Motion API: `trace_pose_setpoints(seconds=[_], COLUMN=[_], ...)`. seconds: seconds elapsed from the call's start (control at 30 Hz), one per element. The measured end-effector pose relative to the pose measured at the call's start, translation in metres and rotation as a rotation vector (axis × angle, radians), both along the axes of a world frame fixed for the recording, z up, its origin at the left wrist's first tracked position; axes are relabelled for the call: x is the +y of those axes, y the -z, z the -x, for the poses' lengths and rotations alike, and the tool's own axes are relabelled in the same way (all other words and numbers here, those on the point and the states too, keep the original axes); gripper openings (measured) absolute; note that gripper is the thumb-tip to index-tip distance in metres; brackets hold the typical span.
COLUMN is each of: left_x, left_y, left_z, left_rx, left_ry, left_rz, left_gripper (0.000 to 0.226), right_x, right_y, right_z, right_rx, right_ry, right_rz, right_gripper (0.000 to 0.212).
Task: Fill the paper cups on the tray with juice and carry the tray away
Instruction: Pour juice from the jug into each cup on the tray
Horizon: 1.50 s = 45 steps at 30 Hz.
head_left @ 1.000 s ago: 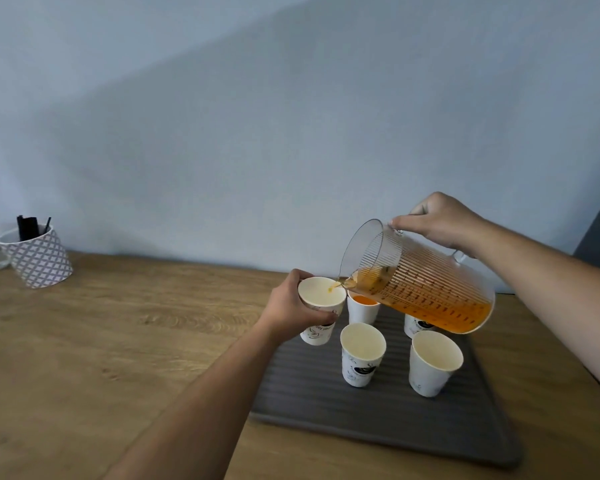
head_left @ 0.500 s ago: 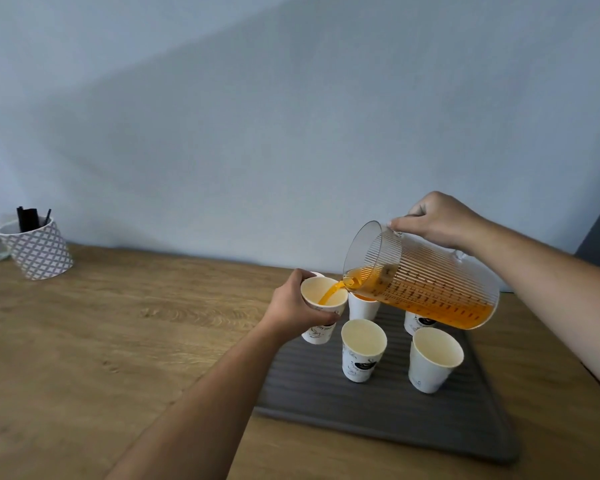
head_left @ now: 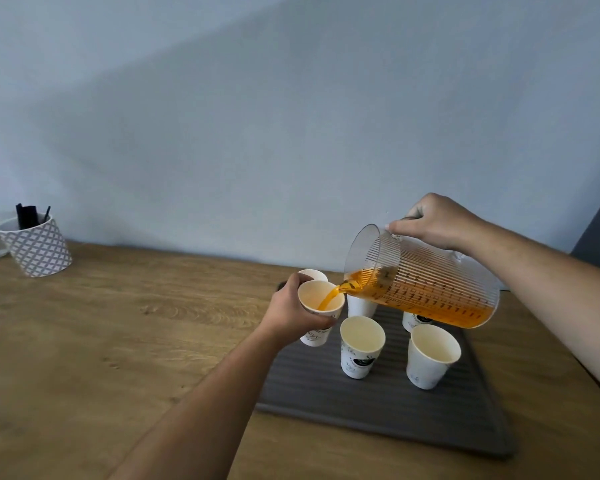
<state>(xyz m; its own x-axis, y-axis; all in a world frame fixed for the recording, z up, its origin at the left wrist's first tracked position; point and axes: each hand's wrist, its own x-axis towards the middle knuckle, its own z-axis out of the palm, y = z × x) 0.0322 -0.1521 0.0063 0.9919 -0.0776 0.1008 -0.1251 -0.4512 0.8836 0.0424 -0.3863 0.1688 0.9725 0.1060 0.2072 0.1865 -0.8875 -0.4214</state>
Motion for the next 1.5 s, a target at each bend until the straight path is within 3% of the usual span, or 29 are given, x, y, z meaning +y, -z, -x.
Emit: trace_pose_setpoints(seconds=[0.9,1.5], left_x=[0.001,0.004], left_y=[0.001,0.014], left_z=[0.013,0.014], left_rx=[0.008,0.064], left_ry=[0.011,-0.010], left_rz=[0.040,0.021], left_gripper=[0.074,0.068], right_x=[0.004,-0.050], right_y=[0.000,-0.012], right_z=[0.001,0.017], right_rx=[0.021,-0.008], right_ry=[-0.010,0.147], right_rz=[-0.032,-0.667], right_gripper=[0.056,0.045])
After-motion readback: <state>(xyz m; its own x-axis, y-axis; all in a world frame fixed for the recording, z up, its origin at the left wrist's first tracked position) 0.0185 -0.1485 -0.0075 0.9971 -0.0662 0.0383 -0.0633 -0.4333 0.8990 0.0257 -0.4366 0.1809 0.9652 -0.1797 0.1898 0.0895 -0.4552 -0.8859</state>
